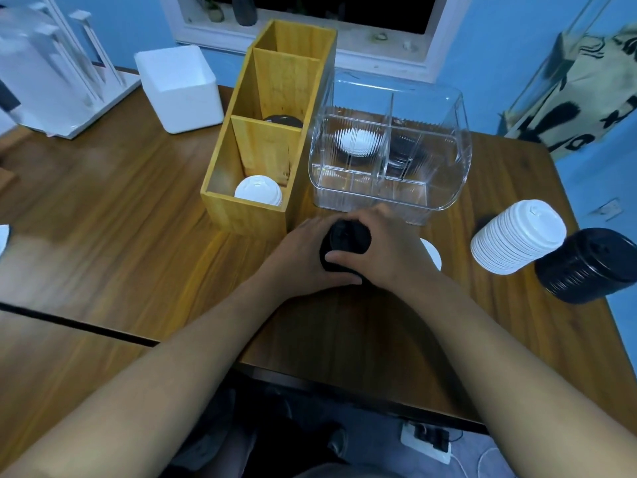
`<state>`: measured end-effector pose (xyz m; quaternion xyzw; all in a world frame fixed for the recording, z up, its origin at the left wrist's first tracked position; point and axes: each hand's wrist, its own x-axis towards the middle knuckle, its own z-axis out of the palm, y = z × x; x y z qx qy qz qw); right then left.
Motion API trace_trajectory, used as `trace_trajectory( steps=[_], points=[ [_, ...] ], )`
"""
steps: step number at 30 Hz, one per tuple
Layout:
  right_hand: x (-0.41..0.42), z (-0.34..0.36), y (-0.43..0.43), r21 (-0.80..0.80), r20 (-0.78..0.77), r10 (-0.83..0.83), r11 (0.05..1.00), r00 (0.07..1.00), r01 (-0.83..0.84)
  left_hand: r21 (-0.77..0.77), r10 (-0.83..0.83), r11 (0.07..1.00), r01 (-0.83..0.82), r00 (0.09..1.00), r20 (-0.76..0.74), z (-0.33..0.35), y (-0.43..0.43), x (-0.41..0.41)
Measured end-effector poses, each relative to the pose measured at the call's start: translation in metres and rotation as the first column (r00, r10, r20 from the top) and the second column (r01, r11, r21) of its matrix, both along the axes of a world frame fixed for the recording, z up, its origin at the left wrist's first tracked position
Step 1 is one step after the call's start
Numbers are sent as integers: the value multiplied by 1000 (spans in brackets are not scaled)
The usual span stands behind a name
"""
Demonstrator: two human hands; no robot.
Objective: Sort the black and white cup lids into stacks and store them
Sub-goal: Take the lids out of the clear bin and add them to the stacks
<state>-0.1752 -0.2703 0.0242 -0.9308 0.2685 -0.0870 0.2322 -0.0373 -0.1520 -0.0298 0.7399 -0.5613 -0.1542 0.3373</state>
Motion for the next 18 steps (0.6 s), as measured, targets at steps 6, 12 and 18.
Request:
trace_trajectory(
  steps=[6, 12, 18],
  points=[
    [3, -3, -6, 0, -46, 20, 1000, 999, -20, -16, -22, 1000, 22, 1000, 18, 0, 2, -1],
    [-2, -5, -5, -9, -67, 51, 999, 996, -51, -3, -20, 1000, 20, 1000, 19, 1, 2, -2],
    [22, 49, -34, -171, 84, 15, 985, 996, -1, 13, 30, 999, -30, 999, 34, 4, 1, 0]
  ],
)
